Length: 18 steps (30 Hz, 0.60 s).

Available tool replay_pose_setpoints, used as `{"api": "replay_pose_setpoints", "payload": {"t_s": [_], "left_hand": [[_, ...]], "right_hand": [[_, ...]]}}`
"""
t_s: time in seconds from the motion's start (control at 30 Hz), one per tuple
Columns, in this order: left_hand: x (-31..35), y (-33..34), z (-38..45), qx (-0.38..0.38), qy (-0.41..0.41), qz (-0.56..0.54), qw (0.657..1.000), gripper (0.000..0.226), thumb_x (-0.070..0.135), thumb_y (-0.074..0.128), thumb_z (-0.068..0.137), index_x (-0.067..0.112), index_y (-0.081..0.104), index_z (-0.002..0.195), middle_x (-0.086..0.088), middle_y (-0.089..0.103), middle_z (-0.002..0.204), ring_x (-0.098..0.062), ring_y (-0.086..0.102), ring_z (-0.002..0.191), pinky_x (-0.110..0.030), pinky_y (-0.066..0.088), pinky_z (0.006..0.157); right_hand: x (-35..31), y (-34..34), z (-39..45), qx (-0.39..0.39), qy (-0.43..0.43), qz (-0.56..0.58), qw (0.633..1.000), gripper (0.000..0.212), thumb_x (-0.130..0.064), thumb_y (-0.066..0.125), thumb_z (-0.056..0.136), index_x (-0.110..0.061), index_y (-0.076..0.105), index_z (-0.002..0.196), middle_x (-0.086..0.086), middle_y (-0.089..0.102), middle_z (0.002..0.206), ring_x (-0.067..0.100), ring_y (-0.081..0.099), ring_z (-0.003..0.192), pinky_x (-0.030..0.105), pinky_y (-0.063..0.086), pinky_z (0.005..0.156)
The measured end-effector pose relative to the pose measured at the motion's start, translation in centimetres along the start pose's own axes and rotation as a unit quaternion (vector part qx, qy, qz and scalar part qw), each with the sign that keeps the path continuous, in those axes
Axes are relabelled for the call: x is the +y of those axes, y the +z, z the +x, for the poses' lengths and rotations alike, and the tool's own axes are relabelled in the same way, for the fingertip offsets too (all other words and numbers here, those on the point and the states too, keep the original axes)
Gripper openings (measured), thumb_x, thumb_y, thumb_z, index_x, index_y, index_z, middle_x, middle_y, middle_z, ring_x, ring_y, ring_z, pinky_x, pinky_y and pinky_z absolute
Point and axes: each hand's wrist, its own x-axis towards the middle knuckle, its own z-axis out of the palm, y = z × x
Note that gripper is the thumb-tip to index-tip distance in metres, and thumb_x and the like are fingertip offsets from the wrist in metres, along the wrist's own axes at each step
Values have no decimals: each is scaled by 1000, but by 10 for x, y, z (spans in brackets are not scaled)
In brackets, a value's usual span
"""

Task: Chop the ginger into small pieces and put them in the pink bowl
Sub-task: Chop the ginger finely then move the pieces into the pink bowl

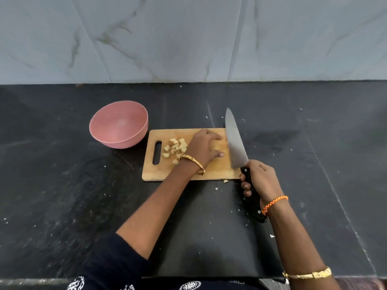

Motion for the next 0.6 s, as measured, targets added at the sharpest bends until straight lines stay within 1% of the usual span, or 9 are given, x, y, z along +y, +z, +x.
{"api": "replay_pose_setpoints", "payload": {"t_s": [0.07,0.13,0.23,0.3,0.37,0.4,0.47,0.5,0.6], "left_hand": [[-6,-4,-6,19,-11,14,1000,66,24,83,62,14,58,122,-5,51,122,-19,47,114,-26,37,100],[-11,-7,-13,6,-42,13,999,73,20,83,63,14,52,129,-5,48,124,-19,47,114,-25,38,99],[-16,-7,-18,-18,-40,44,998,64,15,77,71,17,51,130,-3,49,120,-18,50,110,-19,36,92],[-14,-4,-17,-15,-28,61,998,56,16,74,75,18,54,127,-4,51,119,-19,51,108,-21,38,92],[-11,1,-13,5,-24,70,997,46,17,71,78,17,58,123,-5,53,116,-20,54,101,-22,40,87],[-10,3,-13,20,-28,74,997,43,18,70,79,16,59,121,-5,54,114,-20,55,98,-21,40,83],[-9,8,-13,46,-38,67,996,42,18,71,79,15,60,119,-5,54,111,-20,56,95,-19,38,80],[-9,10,-13,54,-40,57,996,43,18,72,78,14,61,119,-6,54,111,-21,56,95,-19,38,80],[-7,13,-14,68,-44,44,996,46,19,75,74,11,62,117,-7,56,110,-21,56,97,-20,39,83]], "right_hand": [[0,-2,-2,-8,-5,-5,1000,21,-10,41,87,-11,49,68,6,44,56,12,31,36,18,26,35],[1,-4,-3,-20,-14,-15,1000,19,-10,40,88,-10,50,71,5,44,56,12,32,36,17,26,35],[4,-3,-5,-32,-40,-54,997,24,-12,41,88,-12,49,65,7,45,57,13,34,37,18,28,35],[6,-1,-6,-37,-60,-85,994,26,-15,43,89,-14,50,64,6,46,56,14,36,38,19,30,34],[10,-1,-5,-37,-86,-119,989,27,-19,44,90,-15,52,65,4,46,54,15,38,40,20,32,35],[14,-1,-4,-33,-100,-137,985,29,-21,44,91,-15,51,64,4,46,55,17,41,43,22,35,37],[21,-3,-1,-24,-131,-171,976,34,-29,44,92,-19,48,60,1,45,53,21,45,55,30,40,49],[23,-3,1,-16,-142,-185,972,37,-32,43,92,-20,47,58,-5,45,48,22,47,62,33,42,55],[26,-5,5,8,-156,-217,964,41,-34,40,93,-18,39,55,-6,45,42,25,48,73,37,45,65]]}}
